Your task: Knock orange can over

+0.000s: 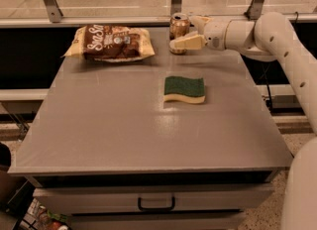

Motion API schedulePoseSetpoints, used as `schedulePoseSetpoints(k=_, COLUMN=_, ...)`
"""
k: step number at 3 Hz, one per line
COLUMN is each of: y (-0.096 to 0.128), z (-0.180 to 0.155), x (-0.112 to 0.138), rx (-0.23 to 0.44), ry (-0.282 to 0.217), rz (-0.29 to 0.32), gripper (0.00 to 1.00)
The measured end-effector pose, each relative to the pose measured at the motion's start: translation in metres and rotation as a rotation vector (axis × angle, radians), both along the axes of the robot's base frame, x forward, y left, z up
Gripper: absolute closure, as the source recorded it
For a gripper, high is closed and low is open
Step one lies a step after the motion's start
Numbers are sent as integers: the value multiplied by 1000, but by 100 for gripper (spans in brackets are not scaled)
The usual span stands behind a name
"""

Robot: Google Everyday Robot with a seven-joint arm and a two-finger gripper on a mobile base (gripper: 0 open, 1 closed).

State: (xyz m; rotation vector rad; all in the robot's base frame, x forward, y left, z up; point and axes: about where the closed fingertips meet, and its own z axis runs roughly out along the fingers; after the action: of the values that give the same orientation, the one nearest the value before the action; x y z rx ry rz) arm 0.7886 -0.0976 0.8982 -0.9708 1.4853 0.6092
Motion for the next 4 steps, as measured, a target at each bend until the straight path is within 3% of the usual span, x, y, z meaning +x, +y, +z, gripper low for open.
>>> schedulePoseSetpoints(k=3, y=17, z=-6, x=7, rx=18, ry=6, rz=15, gripper=88)
schedulePoseSetpoints(k=4, y=21, z=-6, x=7, rx=19, ry=7, rz=20, gripper=100)
